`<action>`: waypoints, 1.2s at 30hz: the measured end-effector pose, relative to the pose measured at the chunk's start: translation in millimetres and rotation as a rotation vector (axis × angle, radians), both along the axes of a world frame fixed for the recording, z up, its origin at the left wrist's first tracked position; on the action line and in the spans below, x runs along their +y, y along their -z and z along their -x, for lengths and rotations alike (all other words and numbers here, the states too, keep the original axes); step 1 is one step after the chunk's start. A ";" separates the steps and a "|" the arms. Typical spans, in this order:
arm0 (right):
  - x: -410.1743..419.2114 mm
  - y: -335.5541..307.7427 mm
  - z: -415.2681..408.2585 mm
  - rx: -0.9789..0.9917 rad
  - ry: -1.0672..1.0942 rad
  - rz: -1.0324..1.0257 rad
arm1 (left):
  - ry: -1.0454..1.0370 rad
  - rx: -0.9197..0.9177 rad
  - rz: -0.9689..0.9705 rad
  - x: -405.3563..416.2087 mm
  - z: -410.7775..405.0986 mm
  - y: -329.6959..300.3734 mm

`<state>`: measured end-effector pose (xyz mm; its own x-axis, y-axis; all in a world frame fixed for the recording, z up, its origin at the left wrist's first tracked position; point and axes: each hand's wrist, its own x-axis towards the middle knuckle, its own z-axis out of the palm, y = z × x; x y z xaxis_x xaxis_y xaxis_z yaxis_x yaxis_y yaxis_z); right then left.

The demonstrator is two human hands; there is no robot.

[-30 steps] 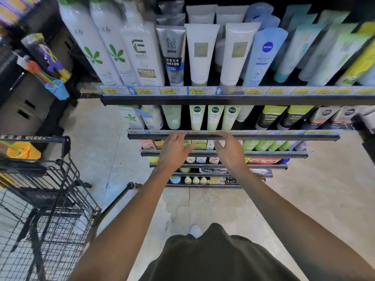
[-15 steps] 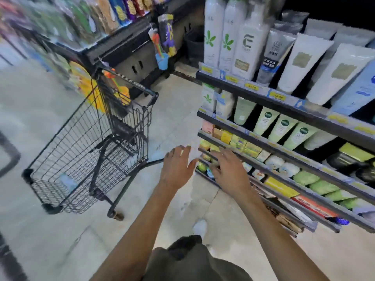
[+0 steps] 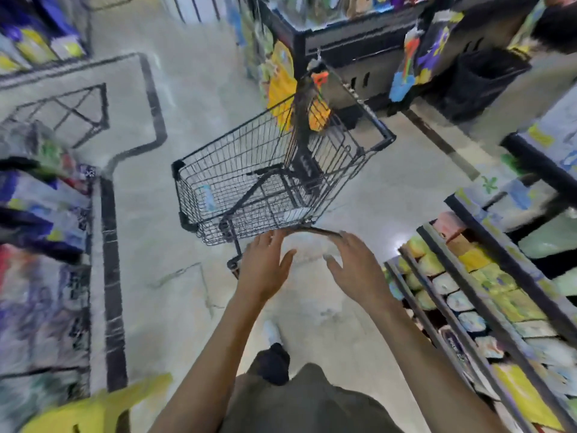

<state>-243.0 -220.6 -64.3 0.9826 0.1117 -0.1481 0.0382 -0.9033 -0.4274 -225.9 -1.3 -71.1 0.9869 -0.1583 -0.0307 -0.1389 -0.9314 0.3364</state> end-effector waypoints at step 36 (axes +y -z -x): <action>138.6 157.8 -451.1 0.491 -0.220 0.127 | -0.573 0.388 0.186 183.9 -362.1 157.8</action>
